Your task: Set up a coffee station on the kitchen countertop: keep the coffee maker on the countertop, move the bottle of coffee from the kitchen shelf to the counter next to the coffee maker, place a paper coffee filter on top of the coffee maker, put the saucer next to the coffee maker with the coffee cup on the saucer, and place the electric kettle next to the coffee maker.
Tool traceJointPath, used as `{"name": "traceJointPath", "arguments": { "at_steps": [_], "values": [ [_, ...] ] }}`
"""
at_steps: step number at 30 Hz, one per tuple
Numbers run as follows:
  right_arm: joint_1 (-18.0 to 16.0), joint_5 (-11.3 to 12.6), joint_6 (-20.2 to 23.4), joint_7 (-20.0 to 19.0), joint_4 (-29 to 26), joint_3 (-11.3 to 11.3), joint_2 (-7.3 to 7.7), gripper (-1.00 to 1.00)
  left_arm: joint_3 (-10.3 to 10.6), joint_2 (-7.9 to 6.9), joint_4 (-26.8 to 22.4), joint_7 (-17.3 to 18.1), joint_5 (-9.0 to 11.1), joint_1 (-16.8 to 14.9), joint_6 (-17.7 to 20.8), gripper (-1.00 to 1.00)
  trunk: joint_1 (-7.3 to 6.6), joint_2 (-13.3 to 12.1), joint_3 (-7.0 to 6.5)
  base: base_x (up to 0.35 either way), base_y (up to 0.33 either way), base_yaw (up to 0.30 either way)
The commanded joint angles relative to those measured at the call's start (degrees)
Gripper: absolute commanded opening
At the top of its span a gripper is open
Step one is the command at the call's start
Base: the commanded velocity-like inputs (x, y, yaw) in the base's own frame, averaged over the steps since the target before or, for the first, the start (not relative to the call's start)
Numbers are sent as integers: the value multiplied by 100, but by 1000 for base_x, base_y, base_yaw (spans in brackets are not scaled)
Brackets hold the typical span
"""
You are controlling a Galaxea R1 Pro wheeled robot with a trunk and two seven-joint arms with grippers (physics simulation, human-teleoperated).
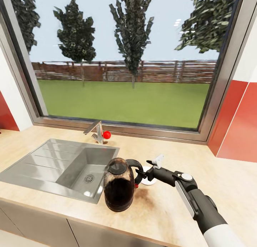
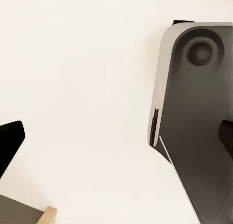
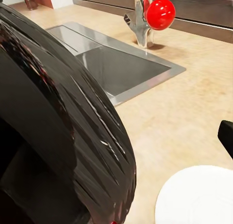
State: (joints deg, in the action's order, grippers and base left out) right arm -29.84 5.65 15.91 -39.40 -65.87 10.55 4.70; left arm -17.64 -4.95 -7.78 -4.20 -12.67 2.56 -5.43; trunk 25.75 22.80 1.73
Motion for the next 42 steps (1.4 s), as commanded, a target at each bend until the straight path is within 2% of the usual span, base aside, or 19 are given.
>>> {"name": "traceJointPath", "arguments": {
  "at_steps": [1, 9, 10, 42],
  "values": [
    [-5, 59, 52, 3, -5, 9, 5, 100, -37, 3, -5, -11, -60, -1, -13, 100, 4, 12, 12, 0, 0, 0],
    [-5, 59, 52, 3, -5, 4, 5, 100, -37, 3, -5, -11, -60, -1, -11, 100, 4, 12, 12, 0, 0, 0],
    [-5, 59, 52, 3, -5, 6, 5, -100, -37, 3, -5, -11, -60, -1, -11, 100, 4, 12, 12, 0, 0, 0],
    [-5, 61, 58, 3, -34, 12, -4, -100, -29, 3, -5, -11, -60, -1, -16, 100, 4, 12, 12, 0, 0, 0]
  ]
}}
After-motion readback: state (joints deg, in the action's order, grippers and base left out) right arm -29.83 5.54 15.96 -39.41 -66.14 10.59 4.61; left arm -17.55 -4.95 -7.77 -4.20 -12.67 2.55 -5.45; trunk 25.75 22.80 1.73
